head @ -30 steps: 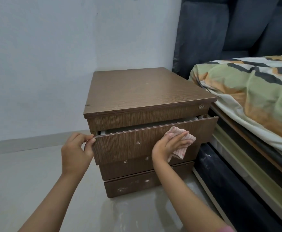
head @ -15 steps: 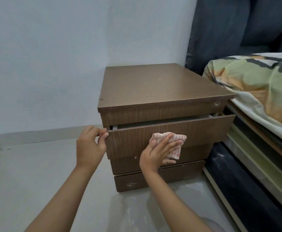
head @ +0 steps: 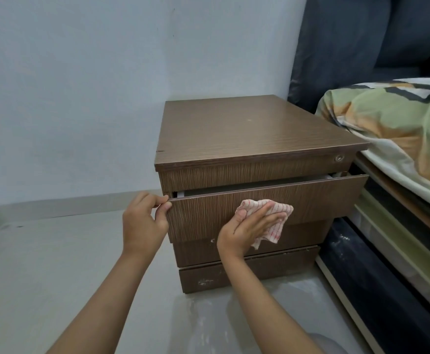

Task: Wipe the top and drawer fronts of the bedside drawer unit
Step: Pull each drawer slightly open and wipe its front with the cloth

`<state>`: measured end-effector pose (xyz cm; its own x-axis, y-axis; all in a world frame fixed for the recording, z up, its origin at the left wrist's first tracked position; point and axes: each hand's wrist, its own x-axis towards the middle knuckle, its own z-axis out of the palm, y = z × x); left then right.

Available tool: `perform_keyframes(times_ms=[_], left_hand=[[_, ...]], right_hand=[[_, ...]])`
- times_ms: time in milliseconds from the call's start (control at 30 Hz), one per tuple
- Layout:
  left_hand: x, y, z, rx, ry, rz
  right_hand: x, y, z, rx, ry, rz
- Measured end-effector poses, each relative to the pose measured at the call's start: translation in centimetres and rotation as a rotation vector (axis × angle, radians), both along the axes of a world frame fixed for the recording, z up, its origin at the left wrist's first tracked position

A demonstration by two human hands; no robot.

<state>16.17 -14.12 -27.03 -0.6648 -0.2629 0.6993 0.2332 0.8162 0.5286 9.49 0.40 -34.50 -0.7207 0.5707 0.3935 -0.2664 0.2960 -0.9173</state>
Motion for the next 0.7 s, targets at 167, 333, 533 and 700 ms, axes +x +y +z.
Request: perform_keyframes(times_ms=[167, 333, 533, 700], left_hand=[[-0.2, -0.4, 0.1, -0.022, -0.008, -0.020], [-0.3, -0.6, 0.0, -0.012, 0.005, -0.025], [-0.5, -1.1, 0.9, -0.009, -0.051, -0.075], [-0.6, -1.6, 1.2, 0.026, -0.113, -0.106]], right_hand=[[0.2, -0.9, 0.4, -0.100, -0.031, 0.001], [1.5, -4.7, 1.7, -0.066, 0.039, 0.098], [2.7, -6.8, -2.4, 0.115, 0.011, 0.176], [2.1, -4.7, -3.8, 0.112, 0.005, 0.140]])
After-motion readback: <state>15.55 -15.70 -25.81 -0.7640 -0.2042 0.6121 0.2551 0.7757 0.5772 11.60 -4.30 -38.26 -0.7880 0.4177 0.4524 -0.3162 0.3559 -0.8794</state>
